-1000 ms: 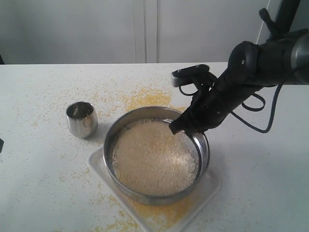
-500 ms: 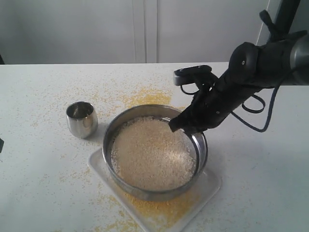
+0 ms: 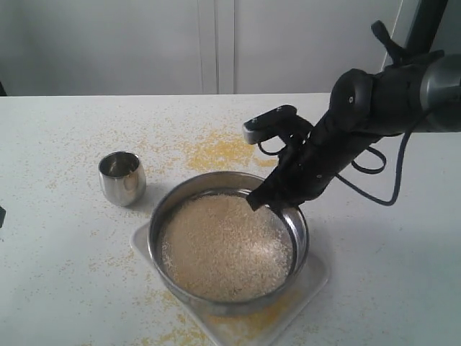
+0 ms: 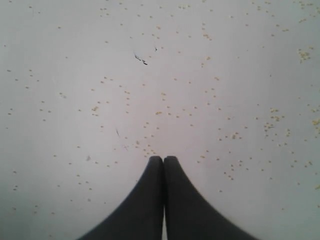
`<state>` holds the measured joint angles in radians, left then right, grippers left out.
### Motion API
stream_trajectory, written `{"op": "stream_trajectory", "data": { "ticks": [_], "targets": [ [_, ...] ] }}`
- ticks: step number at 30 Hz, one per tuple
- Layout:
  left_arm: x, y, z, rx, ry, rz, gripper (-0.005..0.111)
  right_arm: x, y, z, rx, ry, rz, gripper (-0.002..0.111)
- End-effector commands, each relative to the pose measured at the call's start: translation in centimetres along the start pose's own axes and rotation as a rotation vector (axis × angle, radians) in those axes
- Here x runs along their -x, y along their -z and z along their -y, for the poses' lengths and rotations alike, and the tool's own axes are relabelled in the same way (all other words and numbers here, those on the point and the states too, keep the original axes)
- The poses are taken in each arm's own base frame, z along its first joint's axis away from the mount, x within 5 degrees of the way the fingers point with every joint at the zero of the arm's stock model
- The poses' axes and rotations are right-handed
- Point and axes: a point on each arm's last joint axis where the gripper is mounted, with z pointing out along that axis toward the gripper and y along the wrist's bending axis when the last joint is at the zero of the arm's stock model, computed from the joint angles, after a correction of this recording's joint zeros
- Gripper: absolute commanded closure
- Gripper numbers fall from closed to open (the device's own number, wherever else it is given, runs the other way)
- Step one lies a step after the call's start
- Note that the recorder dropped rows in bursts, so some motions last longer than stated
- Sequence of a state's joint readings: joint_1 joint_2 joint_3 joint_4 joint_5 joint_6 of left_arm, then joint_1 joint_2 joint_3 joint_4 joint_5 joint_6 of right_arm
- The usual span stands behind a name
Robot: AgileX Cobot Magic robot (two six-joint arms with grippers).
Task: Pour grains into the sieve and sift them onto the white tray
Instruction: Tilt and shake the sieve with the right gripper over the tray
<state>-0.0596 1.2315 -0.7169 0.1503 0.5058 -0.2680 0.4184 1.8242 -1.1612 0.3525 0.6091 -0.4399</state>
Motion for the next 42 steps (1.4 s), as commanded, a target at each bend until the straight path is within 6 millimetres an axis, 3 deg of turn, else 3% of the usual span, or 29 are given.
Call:
{"op": "stream_trajectory", "data": {
  "ticks": [1, 4, 5, 7, 9, 12, 13, 14, 17, 21, 25, 26, 28, 30, 34, 35, 39, 40, 42],
  "targets": [
    [-0.4, 0.1, 0.0, -0.001, 0.002, -0.009, 0.106, 0.4, 0.3, 0.0, 0.01, -0.107, 0.041, 0.108],
    [-0.4, 0.1, 0.0, -0.001, 0.002, -0.009, 0.106, -0.2, 0.2, -0.6, 0.026, 0.178, -0.032, 0.108],
    [-0.4, 0.1, 0.0, -0.001, 0.002, -0.009, 0.106, -0.2, 0.3, -0.2, 0.002, 0.15, -0.031, 0.108],
    [-0.4, 0.1, 0.0, -0.001, 0.002, -0.009, 0.106, 0.2, 0.5, 1.2, -0.049, -0.147, 0.026, 0.108],
    [-0.4, 0.1, 0.0, -0.001, 0.002, -0.009, 0.106, 0.3, 0.4, 0.9, -0.022, -0.288, 0.045, 0.108],
    [-0.4, 0.1, 0.0, -0.001, 0.002, -0.009, 0.106, -0.1, 0.3, -0.7, 0.033, 0.1, -0.024, 0.108],
    [-0.4, 0.1, 0.0, -0.001, 0.002, -0.009, 0.106, -0.2, 0.3, -0.6, 0.023, 0.124, -0.033, 0.108],
    [-0.4, 0.1, 0.0, -0.001, 0.002, -0.009, 0.106, -0.1, 0.3, -0.2, -0.004, 0.072, -0.02, 0.108],
    [-0.4, 0.1, 0.0, -0.001, 0.002, -0.009, 0.106, 0.4, 0.3, 0.9, -0.028, -0.303, 0.053, 0.108],
    [-0.4, 0.1, 0.0, -0.001, 0.002, -0.009, 0.106, -0.1, 0.2, -0.3, 0.007, 0.134, -0.018, 0.108],
    [-0.4, 0.1, 0.0, -0.001, 0.002, -0.009, 0.106, 0.4, 0.0, 1.3, -0.036, -0.347, 0.06, 0.108],
    [-0.4, 0.1, 0.0, -0.001, 0.002, -0.009, 0.106, 0.3, 0.0, 0.9, -0.024, -0.3, 0.045, 0.108],
    [-0.4, 0.1, 0.0, -0.001, 0.002, -0.009, 0.106, 0.1, 0.0, -0.2, 0.004, -0.049, -0.005, 0.108],
    [-0.4, 0.1, 0.0, -0.001, 0.002, -0.009, 0.106, -0.3, 0.0, 0.0, -0.01, 0.161, -0.047, 0.108],
    [-0.4, 0.1, 0.0, -0.001, 0.002, -0.009, 0.106, 0.3, 0.4, 2.2, -0.062, -0.363, 0.063, 0.108],
    [-0.4, 0.1, 0.0, -0.001, 0.002, -0.009, 0.106, 0.3, 0.3, 2.0, -0.051, -0.34, 0.059, 0.108],
    [-0.4, 0.1, 0.0, -0.001, 0.002, -0.009, 0.106, -0.5, 0.4, 0.0, 0.031, 0.199, -0.052, 0.108],
    [-0.4, 0.1, 0.0, -0.001, 0.002, -0.009, 0.106, -0.5, 0.5, 0.5, 0.012, 0.155, -0.046, 0.108],
    [-0.4, 0.1, 0.0, -0.001, 0.002, -0.009, 0.106, 0.0, 0.7, 2.1, -0.037, -0.164, 0.034, 0.108]
  ]
}}
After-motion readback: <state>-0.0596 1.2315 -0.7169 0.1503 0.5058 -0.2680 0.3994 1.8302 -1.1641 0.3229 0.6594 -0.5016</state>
